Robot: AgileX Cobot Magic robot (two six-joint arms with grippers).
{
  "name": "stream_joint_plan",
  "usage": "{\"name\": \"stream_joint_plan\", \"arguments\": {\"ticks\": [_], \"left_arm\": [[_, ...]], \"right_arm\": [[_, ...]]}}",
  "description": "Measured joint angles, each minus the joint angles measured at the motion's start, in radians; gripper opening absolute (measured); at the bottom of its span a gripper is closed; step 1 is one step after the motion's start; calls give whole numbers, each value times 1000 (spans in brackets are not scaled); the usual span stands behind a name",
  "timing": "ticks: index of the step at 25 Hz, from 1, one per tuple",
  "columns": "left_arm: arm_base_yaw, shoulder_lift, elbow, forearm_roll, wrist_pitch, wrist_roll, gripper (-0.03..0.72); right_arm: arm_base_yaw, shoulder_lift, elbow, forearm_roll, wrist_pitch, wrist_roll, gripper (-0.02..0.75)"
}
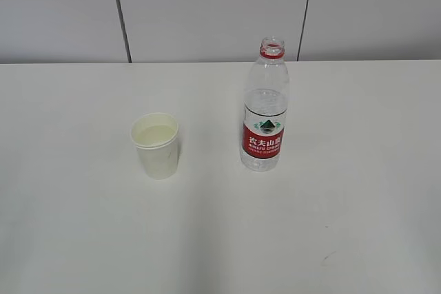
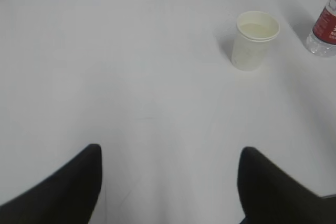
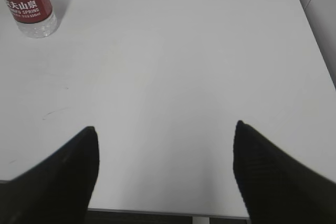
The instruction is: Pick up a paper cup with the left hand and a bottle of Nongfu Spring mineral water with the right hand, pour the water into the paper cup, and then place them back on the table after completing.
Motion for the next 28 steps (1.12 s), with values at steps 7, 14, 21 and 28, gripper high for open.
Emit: {"name": "stream_joint_plan", "arguments": {"ticks": [7,14,21,28], "left_arm": [[0,0,0,0,0,0,490],[0,0,0,0,0,0,490],[0,0,0,0,0,0,490],[0,0,0,0,0,0,490]], "right_arm": [[0,0,0,0,0,0,587],[0,0,0,0,0,0,587],[0,0,0,0,0,0,587],[0,0,0,0,0,0,587]]}}
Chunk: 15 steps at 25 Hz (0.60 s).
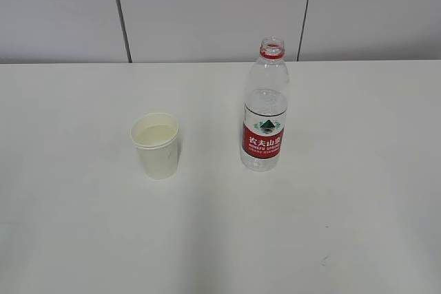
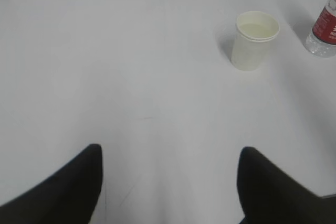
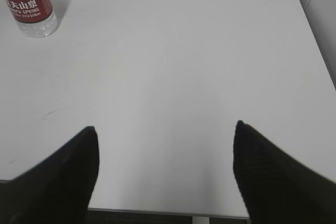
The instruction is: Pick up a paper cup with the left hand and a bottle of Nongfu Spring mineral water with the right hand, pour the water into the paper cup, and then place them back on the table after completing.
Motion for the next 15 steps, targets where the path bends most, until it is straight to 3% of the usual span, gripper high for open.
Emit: {"name": "stream_joint_plan", "arguments": {"ticks": [15], "left_arm": [[0,0,0,0,0,0,490]], "right_arm": [[0,0,0,0,0,0,587]]}}
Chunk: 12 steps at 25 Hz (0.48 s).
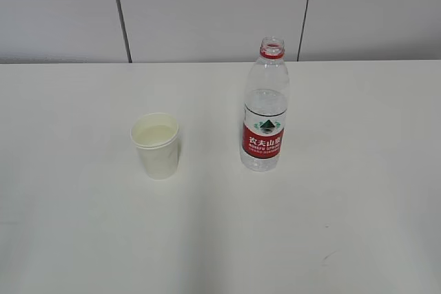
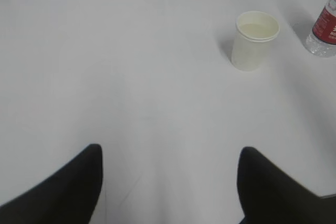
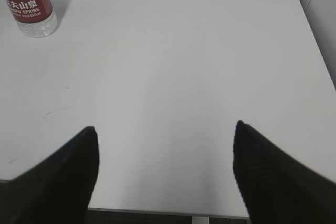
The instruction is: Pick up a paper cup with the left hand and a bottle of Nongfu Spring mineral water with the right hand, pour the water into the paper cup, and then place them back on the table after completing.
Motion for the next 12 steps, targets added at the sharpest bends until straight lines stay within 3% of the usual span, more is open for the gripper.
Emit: {"name": "stream_joint_plan", "arguments": {"ticks": [12], "left_arm": [[0,0,0,0,0,0,490]], "right_arm": [[0,0,0,0,0,0,587]]}}
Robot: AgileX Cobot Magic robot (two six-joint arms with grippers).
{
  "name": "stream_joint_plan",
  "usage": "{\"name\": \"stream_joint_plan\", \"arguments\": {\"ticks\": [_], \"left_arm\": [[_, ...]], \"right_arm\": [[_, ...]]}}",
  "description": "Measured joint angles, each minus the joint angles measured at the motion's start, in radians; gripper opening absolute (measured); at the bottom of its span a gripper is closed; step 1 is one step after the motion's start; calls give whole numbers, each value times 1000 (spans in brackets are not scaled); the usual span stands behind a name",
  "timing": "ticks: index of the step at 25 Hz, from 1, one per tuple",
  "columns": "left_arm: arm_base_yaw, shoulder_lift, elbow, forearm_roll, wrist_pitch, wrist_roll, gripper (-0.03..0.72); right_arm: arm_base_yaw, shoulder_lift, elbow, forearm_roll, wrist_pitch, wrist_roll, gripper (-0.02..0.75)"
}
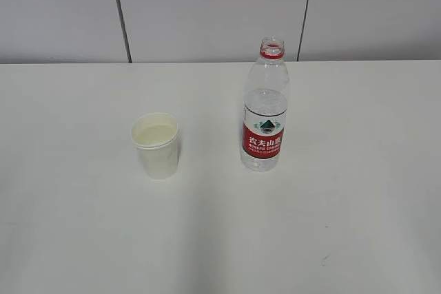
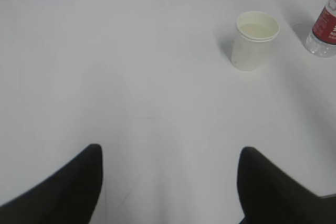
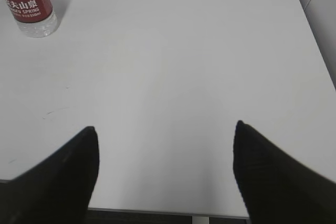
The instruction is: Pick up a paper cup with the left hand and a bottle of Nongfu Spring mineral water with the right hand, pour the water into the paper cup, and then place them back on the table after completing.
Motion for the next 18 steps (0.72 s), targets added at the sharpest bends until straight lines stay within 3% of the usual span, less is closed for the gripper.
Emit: {"name": "stream_joint_plan", "arguments": {"ticks": [18], "left_arm": [[0,0,0,0,0,0,490]], "right_arm": [[0,0,0,0,0,0,587]]}}
